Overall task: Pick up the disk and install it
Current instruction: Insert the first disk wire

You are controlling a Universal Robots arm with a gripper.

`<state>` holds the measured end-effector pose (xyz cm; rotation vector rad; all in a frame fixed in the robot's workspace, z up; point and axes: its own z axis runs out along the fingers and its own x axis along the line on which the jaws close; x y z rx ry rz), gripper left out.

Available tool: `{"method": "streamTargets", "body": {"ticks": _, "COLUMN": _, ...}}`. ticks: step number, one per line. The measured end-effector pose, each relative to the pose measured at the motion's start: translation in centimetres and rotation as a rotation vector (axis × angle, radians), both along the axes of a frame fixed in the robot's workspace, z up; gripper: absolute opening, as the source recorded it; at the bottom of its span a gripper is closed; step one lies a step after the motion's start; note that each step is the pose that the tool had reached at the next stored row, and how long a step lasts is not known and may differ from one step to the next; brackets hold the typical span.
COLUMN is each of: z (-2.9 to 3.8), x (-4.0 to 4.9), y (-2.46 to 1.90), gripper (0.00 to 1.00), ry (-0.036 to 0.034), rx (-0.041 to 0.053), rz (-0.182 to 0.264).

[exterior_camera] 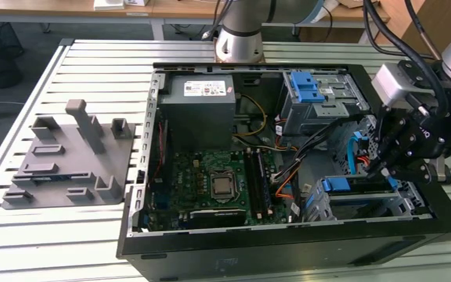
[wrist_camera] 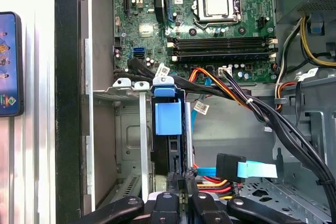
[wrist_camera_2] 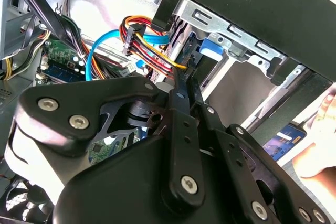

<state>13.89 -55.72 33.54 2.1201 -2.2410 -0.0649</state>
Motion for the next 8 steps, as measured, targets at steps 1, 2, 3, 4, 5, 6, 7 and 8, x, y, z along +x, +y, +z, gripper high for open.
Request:
{"method": "streamTargets", "body": {"ticks": 1, "z": -0.01, "x": 0.0, "y": 0.0, "gripper": 0.16, "ry": 0.0003, "rx": -0.0002, "rz": 0.0}}
{"method": "streamTargets", "body": {"ticks": 2, "z": -0.03, "x": 0.0, "y": -0.01, "gripper": 0.16, "ry": 0.0006, "rx": -0.0002, "rz": 0.0}}
{"method": "streamTargets", "body": {"ticks": 3, "z": -0.05, "x": 0.0, "y": -0.01, "gripper": 0.16, "ry": 0.001, "rx": -0.0002, "rz": 0.0}}
{"method": "streamTargets", "body": {"ticks": 4, "z": -0.07, "x": 0.0, "y": -0.01, "gripper": 0.16, "ry": 0.0013, "rx": -0.0002, "rz": 0.0}}
{"method": "streamTargets", "body": {"ticks": 5, "z": -0.09, "x": 0.0, "y": -0.01, "gripper": 0.16, "ry": 0.0016, "rx": -0.0001, "rz": 0.0}}
{"method": "streamTargets", "body": {"ticks": 6, "z": -0.12, "x": 0.0, "y": -0.01, "gripper": 0.16, "ry": 0.002, "rx": -0.0001, "rz": 0.0}}
{"method": "streamTargets", "body": {"ticks": 7, "z": -0.13, "x": 0.01, "y": -0.01, "gripper": 0.16, "ry": 0.0025, "rx": -0.0003, "rz": 0.0}}
{"method": "streamTargets", "body": {"ticks": 8, "z": -0.15, "x": 0.03, "y": -0.01, "gripper": 0.16, "ry": 0.003, "rx": -0.0003, "rz": 0.0}}
